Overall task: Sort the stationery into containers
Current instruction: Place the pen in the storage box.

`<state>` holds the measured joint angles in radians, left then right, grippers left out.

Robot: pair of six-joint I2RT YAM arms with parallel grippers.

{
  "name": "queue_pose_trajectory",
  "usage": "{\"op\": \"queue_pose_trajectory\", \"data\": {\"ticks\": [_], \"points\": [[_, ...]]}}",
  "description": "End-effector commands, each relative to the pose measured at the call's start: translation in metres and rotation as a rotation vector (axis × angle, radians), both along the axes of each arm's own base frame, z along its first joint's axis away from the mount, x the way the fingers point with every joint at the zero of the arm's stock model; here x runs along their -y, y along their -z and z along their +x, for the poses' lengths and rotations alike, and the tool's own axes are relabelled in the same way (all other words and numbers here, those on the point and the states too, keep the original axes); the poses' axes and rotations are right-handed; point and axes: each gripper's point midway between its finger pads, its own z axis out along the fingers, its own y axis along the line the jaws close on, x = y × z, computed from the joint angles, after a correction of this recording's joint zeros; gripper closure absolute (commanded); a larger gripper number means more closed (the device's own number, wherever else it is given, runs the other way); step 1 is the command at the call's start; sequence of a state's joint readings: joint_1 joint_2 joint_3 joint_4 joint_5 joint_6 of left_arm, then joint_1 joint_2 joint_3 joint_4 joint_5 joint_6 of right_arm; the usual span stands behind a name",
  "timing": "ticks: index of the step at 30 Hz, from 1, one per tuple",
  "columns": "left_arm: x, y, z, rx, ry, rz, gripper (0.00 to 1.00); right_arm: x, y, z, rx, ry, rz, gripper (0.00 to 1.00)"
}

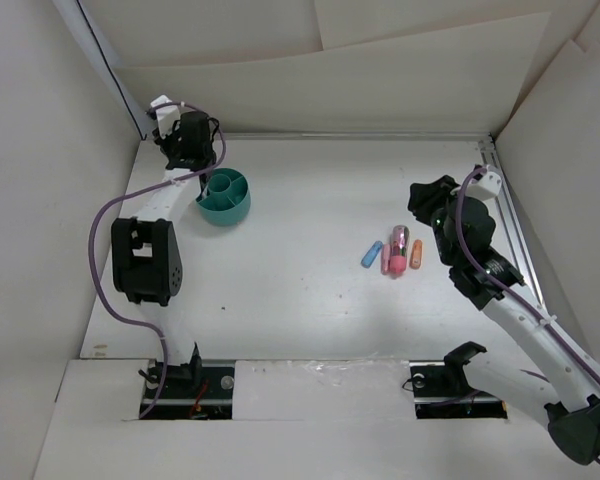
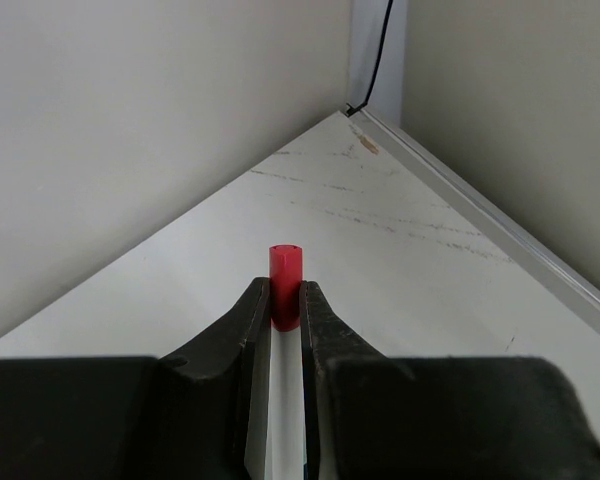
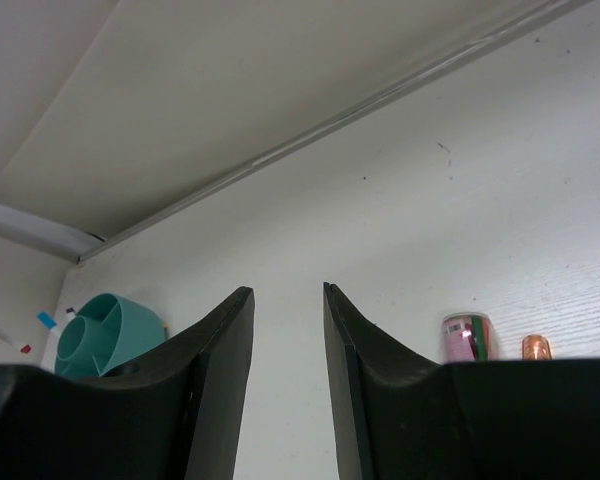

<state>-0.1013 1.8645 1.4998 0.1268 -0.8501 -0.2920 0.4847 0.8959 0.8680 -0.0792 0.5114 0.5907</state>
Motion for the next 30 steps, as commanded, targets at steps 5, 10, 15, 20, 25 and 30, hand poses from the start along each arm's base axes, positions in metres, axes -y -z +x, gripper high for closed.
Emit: {"op": "queue_pose_trajectory", "data": {"ticks": [5,10,15,20,25,30], "points": [[-0.001,0.002,-0.001,0.033,-0.049,0.069,1.0,-0.002,-0.01,0.005,0.033,-0.006,0.006,0.6],[0.007,0.002,-0.001,0.042,-0.041,0.094,1.0,-0.002,-0.005,0.005,0.025,-0.006,0.002,0.6],[0.008,0.009,-0.003,0.039,-0.044,0.084,1.0,-0.002,-0.005,0.005,0.025,-0.006,0.002,0.6],[0.006,0.017,-0.007,0.039,-0.053,0.086,1.0,-0.002,-0.005,0.005,0.025,-0.006,0.002,0.6],[0.006,0.026,-0.004,0.022,-0.049,0.1,1.0,-0.002,-0.005,0.005,0.024,-0.007,-0.007,0.6],[0.016,0.025,-0.001,0.029,-0.035,0.106,1.0,-0.002,-0.007,0.006,0.033,-0.007,-0.003,0.6]]}}
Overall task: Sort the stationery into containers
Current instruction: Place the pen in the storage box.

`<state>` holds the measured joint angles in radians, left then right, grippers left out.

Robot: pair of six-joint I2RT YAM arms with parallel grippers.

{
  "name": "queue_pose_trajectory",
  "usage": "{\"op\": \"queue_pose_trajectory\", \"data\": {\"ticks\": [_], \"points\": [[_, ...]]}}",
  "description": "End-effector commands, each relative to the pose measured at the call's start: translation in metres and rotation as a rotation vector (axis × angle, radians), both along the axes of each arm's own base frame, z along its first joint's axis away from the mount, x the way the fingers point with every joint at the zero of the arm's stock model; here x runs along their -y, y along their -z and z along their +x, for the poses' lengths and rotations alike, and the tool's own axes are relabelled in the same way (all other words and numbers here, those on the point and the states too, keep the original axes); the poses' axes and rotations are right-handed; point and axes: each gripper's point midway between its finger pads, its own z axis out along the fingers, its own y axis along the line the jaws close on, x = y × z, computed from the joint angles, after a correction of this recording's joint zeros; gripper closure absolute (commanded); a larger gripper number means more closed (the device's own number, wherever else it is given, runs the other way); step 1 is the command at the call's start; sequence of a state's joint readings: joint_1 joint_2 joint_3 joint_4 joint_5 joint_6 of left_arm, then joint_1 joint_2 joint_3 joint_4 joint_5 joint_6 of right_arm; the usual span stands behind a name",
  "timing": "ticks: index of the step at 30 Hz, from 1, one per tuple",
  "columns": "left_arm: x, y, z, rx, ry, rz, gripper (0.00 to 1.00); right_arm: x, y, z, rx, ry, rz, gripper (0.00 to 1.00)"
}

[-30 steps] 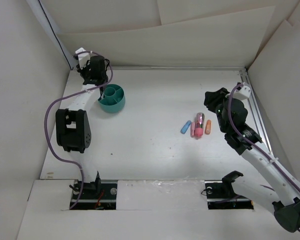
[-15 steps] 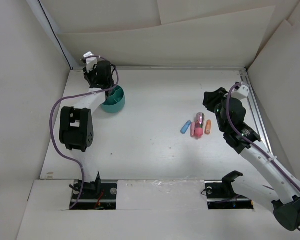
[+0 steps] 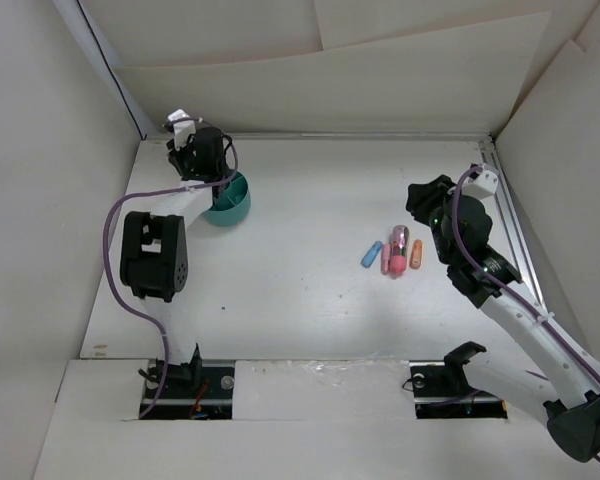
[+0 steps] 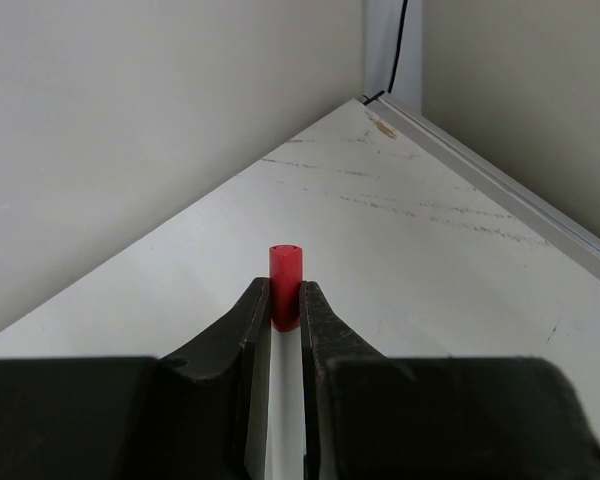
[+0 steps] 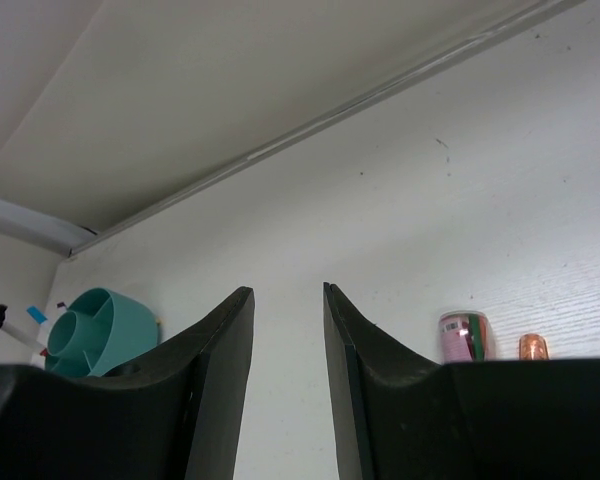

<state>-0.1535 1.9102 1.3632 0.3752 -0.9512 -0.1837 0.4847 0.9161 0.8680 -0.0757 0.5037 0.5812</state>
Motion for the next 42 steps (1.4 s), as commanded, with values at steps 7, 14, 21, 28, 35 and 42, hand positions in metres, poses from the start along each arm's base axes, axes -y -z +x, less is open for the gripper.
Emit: {"op": "queue_pose_trajectory", "data": {"ticks": [7,14,21,28,35,42], "points": [[0.024,-0.005,-0.002,0.013,-0.015,0.098,1.0,0.001,-0.013,0.002,0.048,0.001,0.014,0.6],[0.024,-0.002,0.001,0.014,-0.024,0.099,1.0,0.002,-0.016,0.0,0.056,0.001,0.018,0.6],[0.021,-0.002,-0.001,0.007,-0.045,0.116,1.0,0.002,-0.016,0.0,0.056,0.001,0.018,0.6],[0.019,0.001,-0.003,0.003,-0.063,0.134,0.99,0.002,-0.016,0.0,0.056,0.001,0.018,0.6],[0.018,0.001,-0.004,0.002,-0.073,0.136,0.93,0.002,-0.016,0.0,0.056,0.001,0.018,0.6],[0.017,0.009,-0.004,-0.006,-0.08,0.145,0.93,0.002,-0.016,0.0,0.056,0.001,0.018,0.6]]}}
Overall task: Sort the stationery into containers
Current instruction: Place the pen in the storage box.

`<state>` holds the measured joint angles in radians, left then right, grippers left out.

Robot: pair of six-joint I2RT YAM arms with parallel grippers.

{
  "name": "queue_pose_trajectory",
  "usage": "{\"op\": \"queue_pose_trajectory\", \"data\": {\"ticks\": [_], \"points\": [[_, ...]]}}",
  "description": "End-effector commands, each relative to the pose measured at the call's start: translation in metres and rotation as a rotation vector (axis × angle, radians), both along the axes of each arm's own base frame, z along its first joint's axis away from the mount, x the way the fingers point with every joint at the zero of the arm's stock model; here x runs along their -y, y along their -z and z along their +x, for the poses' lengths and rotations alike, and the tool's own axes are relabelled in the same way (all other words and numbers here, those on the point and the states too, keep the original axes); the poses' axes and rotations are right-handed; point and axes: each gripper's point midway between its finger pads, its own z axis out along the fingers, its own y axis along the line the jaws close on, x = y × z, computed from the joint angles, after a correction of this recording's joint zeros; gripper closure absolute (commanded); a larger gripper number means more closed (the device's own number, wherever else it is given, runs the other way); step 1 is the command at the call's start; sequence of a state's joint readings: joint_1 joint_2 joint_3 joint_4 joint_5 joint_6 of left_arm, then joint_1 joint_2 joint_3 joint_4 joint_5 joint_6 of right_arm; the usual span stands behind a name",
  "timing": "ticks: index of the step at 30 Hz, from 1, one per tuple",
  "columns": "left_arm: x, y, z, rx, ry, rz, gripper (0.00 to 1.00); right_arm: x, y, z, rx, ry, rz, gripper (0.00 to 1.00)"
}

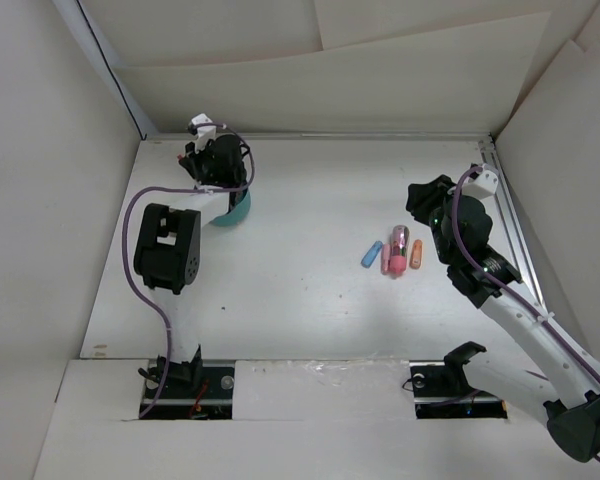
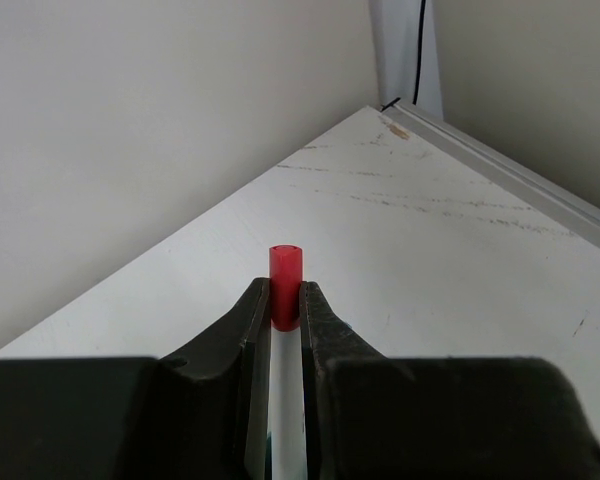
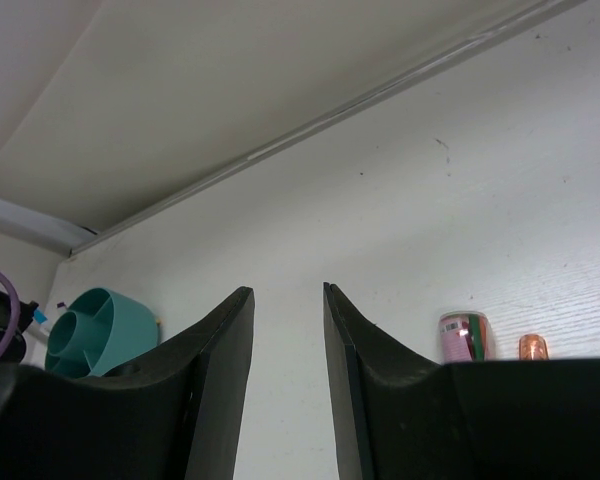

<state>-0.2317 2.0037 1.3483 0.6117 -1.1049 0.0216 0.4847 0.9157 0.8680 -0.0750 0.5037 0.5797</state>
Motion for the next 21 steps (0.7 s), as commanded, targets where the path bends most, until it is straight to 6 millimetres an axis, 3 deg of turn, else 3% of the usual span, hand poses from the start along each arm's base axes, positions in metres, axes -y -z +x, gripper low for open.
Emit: {"op": "queue_pose_trajectory", "data": {"ticks": [1,5,11,21], "points": [[-0.005,0.0,-0.005,0.015,-0.031,0.012,0.93,0.002,-0.016,0.0,0.055,0.002,0.019,0.6],[-0.007,0.0,-0.01,0.025,-0.041,0.007,0.93,0.002,-0.016,0.0,0.055,0.002,0.019,0.6],[-0.008,-0.016,-0.016,0.063,-0.042,-0.006,0.78,0.0,-0.016,0.0,0.055,-0.008,0.02,0.6],[0.021,-0.034,-0.02,0.093,0.011,-0.02,0.6,0.0,-0.015,0.0,0.055,-0.008,0.01,0.6]]}}
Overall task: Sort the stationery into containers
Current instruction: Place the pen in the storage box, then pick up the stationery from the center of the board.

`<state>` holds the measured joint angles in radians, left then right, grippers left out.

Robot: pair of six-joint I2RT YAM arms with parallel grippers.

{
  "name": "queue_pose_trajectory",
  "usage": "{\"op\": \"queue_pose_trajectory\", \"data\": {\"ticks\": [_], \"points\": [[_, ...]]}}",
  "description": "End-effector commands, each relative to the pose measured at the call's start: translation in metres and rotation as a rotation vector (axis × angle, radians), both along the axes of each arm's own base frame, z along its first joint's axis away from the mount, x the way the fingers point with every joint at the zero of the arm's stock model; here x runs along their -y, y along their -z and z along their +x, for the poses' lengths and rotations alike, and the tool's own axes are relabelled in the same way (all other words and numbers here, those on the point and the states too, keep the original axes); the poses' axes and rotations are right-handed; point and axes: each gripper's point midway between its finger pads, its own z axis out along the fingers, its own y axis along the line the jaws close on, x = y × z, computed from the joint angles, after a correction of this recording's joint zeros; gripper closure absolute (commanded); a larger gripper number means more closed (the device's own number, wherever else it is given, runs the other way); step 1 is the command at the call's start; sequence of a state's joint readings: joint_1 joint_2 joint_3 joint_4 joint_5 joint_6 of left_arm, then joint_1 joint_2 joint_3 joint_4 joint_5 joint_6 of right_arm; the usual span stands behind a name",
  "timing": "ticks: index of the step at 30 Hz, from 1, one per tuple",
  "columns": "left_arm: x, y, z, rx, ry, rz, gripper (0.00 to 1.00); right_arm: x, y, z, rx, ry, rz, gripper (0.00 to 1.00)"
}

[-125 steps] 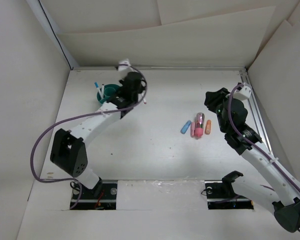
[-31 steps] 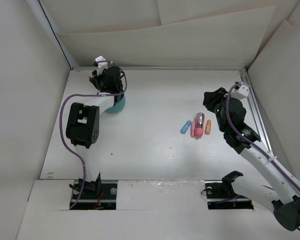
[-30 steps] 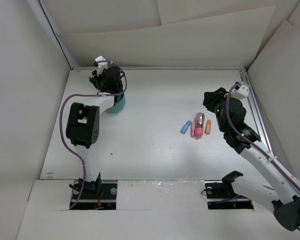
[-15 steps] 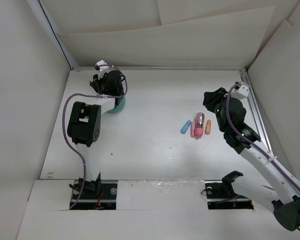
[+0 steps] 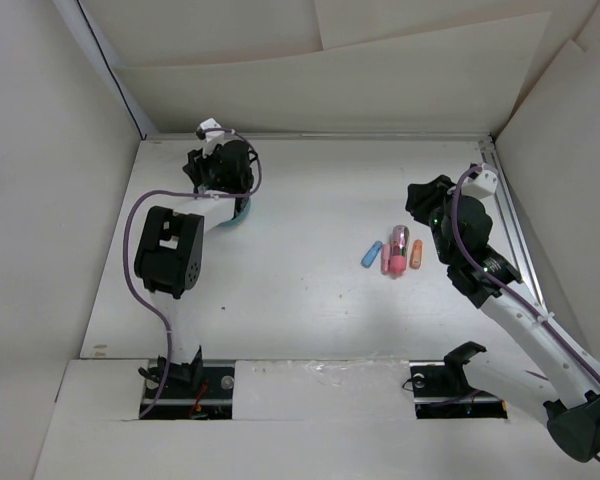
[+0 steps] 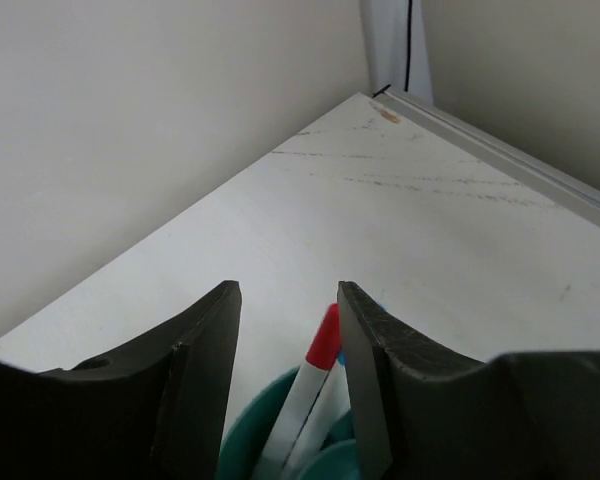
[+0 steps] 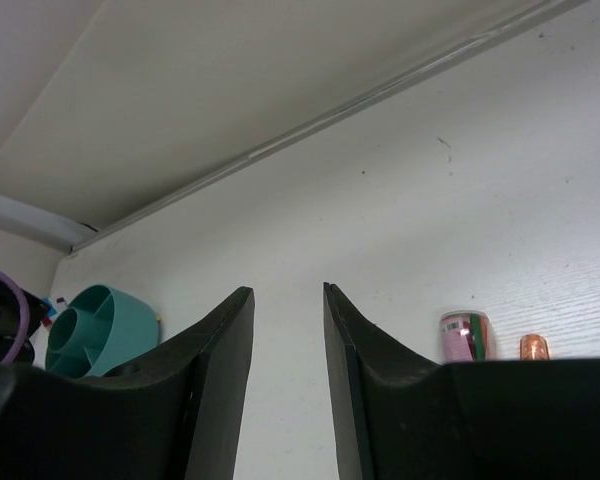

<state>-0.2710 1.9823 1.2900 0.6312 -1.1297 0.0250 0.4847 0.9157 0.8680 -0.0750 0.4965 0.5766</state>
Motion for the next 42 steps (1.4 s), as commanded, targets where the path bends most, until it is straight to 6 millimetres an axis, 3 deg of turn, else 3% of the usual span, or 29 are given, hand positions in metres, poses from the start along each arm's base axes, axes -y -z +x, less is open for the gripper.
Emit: {"op": "queue_pose_trajectory", "data": {"ticks": [1,5,6,9,11,15,16,18,19,20,22,23,24,27,29,30,32,33,37,39,40,42], "points": [[0.007,-0.047,-0.008,0.114,0.011,-0.035,0.6,0.001,-0.013,0.002,0.047,-0.001,0.009,0.6],[0.012,-0.071,-0.007,0.161,0.045,-0.095,0.58,0.002,-0.013,0.002,0.047,0.008,0.008,0.59],[0.014,-0.07,-0.009,0.145,0.057,-0.104,0.59,0.002,-0.013,0.002,0.047,0.008,0.008,0.57],[0.03,-0.083,-0.006,0.179,0.142,-0.186,0.67,0.004,-0.013,0.003,0.048,0.019,0.007,0.56],[0.053,-0.1,0.001,0.219,0.225,-0.249,0.74,0.006,-0.011,0.002,0.04,0.03,0.011,0.56],[0.113,-0.122,0.001,0.201,0.409,-0.28,0.79,0.017,-0.01,0.0,0.034,0.088,0.013,0.55],[0.142,-0.122,-0.004,0.17,0.478,-0.28,0.79,0.018,-0.01,0.0,0.035,0.098,0.021,0.58],[0.178,-0.129,-0.008,0.154,0.565,-0.292,0.81,0.024,-0.009,-0.001,0.024,0.127,0.01,0.7],[0.211,-0.124,-0.016,0.125,0.64,-0.291,0.82,0.026,-0.012,-0.001,0.026,0.141,0.03,0.79],[0.227,-0.119,-0.02,0.088,0.683,-0.291,0.82,0.029,-0.006,-0.003,0.002,0.157,0.022,0.97],[0.269,-0.124,-0.025,0.072,0.803,-0.358,0.82,0.039,-0.006,-0.004,-0.001,0.219,0.033,1.0],[0.294,-0.1,-0.031,-0.006,0.837,-0.414,0.82,0.044,-0.013,-0.008,0.019,0.238,0.052,1.0],[0.319,-0.11,-0.032,-0.009,0.922,-0.476,0.83,0.052,-0.017,-0.011,0.033,0.276,0.055,1.0],[0.375,-0.076,-0.051,-0.118,1.037,-0.586,0.85,0.066,-0.028,-0.025,0.069,0.315,0.074,0.89],[0.401,-0.072,-0.063,-0.138,1.089,-0.606,0.85,0.068,-0.035,-0.03,0.09,0.315,0.09,0.8],[0.42,-0.059,-0.081,-0.185,1.115,-0.61,0.84,0.067,-0.037,-0.031,0.097,0.304,0.096,0.71],[0.445,-0.043,-0.104,-0.232,1.166,-0.619,0.81,0.068,-0.036,-0.033,0.099,0.304,0.098,0.61],[0.466,-0.035,-0.13,-0.267,1.217,-0.611,0.79,0.068,-0.036,-0.033,0.099,0.304,0.098,0.58],[0.489,0.008,-0.181,-0.377,1.259,-0.563,0.74,0.074,-0.04,-0.042,0.11,0.313,0.104,0.45],[0.488,0.037,-0.204,-0.45,1.263,-0.539,0.69,0.079,-0.039,-0.045,0.115,0.332,0.106,0.43],[0.495,0.039,-0.222,-0.466,1.29,-0.539,0.64,0.08,-0.042,-0.047,0.122,0.332,0.111,0.4],[0.494,0.053,-0.24,-0.498,1.298,-0.522,0.6,0.08,-0.042,-0.047,0.122,0.332,0.111,0.38]]}}
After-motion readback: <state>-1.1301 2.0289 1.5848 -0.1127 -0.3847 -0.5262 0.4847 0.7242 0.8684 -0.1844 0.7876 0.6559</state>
